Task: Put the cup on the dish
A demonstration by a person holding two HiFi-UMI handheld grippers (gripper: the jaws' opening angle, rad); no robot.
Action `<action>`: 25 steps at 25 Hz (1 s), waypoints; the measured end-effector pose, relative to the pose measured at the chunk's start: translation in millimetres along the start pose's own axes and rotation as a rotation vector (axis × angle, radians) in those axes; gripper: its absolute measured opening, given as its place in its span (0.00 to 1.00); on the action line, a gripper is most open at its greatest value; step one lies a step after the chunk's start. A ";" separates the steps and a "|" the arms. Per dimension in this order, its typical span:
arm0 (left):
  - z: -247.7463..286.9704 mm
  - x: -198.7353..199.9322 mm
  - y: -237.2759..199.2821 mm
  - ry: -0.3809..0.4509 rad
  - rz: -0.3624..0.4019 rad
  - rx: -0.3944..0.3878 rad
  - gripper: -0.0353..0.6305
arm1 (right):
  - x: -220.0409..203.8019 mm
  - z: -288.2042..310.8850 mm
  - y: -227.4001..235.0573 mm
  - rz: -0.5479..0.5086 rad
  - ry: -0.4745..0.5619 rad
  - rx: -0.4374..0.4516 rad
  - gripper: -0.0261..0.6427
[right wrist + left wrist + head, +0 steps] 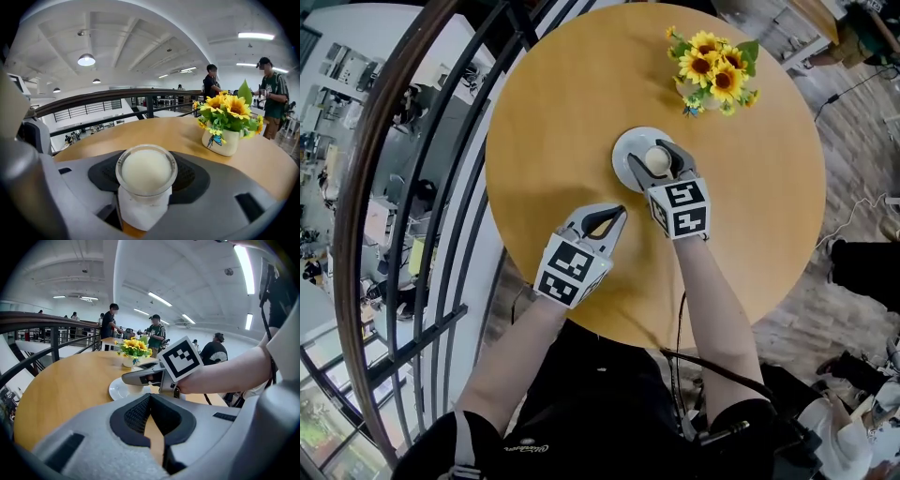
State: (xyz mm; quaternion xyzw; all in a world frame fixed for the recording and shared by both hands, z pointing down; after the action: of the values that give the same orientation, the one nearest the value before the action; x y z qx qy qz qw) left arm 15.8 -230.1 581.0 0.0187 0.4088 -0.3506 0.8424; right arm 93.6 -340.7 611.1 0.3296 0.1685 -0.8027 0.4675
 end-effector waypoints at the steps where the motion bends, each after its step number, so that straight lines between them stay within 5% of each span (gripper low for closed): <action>1: -0.7 -0.5 -0.9 -0.002 0.000 0.001 0.05 | 2.1 2.9 1.0 0.001 -0.008 0.001 0.42; 15: 5.6 -0.2 1.6 0.004 -0.002 -0.014 0.05 | 0.4 20.5 5.8 0.035 -0.066 0.018 0.42; 25: 11.2 0.5 5.7 0.000 -0.007 -0.037 0.05 | 1.3 26.1 4.7 -0.046 -0.080 -0.019 0.42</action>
State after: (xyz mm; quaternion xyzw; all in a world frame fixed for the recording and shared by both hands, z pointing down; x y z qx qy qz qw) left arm 27.0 -229.6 586.6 0.0015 0.4154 -0.3460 0.8413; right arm 87.5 -359.0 629.3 0.2889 0.1648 -0.8243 0.4582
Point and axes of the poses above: the fingertips, and each gripper's own axes: z forward along the fingers, y to its right, x out of its top, the point moved 3 cm from there along -z, backward along the fingers, and after that the axes turned 15 degrees about -y, right-handed, at the moved point
